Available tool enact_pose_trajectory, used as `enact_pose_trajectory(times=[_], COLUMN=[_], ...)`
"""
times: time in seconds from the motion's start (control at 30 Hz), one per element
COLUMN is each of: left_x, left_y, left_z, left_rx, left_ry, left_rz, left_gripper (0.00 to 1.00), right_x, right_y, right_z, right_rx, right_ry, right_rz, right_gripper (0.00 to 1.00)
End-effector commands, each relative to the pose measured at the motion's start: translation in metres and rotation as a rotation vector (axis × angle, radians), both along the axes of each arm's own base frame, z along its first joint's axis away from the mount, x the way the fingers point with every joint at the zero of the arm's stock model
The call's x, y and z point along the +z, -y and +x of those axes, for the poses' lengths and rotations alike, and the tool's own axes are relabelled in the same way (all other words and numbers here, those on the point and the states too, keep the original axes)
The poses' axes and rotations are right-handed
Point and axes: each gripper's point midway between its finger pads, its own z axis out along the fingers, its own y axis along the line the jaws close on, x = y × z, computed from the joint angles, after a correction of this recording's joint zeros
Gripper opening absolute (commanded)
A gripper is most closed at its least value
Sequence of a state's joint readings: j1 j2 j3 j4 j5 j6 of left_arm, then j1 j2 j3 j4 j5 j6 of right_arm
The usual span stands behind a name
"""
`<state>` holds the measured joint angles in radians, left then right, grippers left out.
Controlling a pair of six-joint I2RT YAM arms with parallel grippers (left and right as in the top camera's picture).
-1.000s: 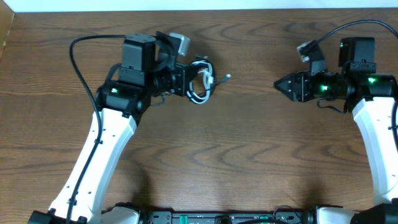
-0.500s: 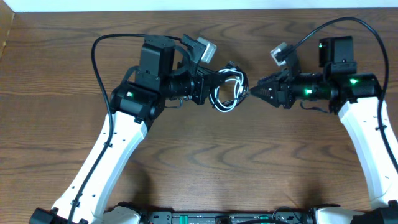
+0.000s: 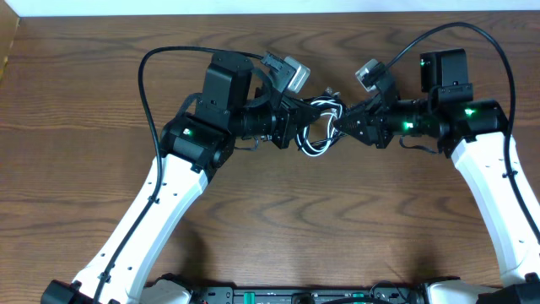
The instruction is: Untangle cables
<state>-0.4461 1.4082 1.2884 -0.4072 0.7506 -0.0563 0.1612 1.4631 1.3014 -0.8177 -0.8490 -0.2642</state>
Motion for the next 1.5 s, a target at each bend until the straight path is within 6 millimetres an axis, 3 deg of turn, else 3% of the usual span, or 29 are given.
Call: enact_pose_trajectory(times=[0.0, 0.13, 0.17, 0.3, 0.33, 0.47, 0.63, 0.73, 0.83, 1.27, 1.37, 1.47], left_x=[0.007, 0.007, 0.008, 0.014, 0.016, 0.017, 0.013, -0.005, -0.027, -0.048, -0.049, -0.054], left_y=[0.004, 0.004, 0.004, 0.009, 0.010, 0.010, 0.007, -0.012, -0.049, -0.133, -0.152, -0.156], left_z=[-0.004, -0.004, -0.004, -0.010, -0.012, -0.012, -0.005, 0.017, 0.044, 0.068, 0.072, 0.068], left_rx=[-0.023, -0.019, -0.016, -0.063, -0.074, -0.077, -0.034, 0.125, 0.342, 0.547, 0.595, 0.585], left_ry=[0.003, -0.005, -0.010, -0.011, -0.009, -0.008, -0.001, 0.013, 0.050, -0.025, -0.050, -0.084], left_rz=[-0.026, -0.028, -0.032, -0.067, -0.076, -0.081, -0.053, 0.060, 0.241, 0.357, 0.351, 0.350], left_gripper=[0.08, 0.08, 0.08, 0.08, 0.08, 0.08, 0.08, 0.07, 0.08, 0.08, 0.08, 0.08], right_x=[0.005, 0.004, 0.004, 0.002, 0.002, 0.002, 0.002, -0.007, -0.020, -0.030, -0.030, -0.024], right_y=[-0.003, -0.003, -0.003, -0.001, 0.000, 0.000, 0.001, 0.017, 0.055, 0.151, 0.162, 0.155], right_z=[-0.001, 0.000, 0.000, 0.002, 0.002, 0.002, 0.005, 0.020, 0.036, 0.044, 0.041, 0.040], right_rx=[0.005, 0.003, 0.003, -0.009, -0.010, -0.010, -0.026, -0.171, -0.385, -0.667, -0.693, -0.639], right_ry=[0.010, 0.011, 0.011, 0.013, 0.013, 0.013, 0.014, -0.031, -0.086, -0.199, -0.225, -0.217], right_rz=[-0.001, -0.004, -0.004, -0.021, -0.021, -0.022, -0.028, -0.085, -0.190, -0.192, -0.171, -0.117], right_gripper=[0.15, 0.14, 0.21, 0.33, 0.31, 0.04, 0.01, 0.01, 0.01, 0.01, 0.01, 0.01])
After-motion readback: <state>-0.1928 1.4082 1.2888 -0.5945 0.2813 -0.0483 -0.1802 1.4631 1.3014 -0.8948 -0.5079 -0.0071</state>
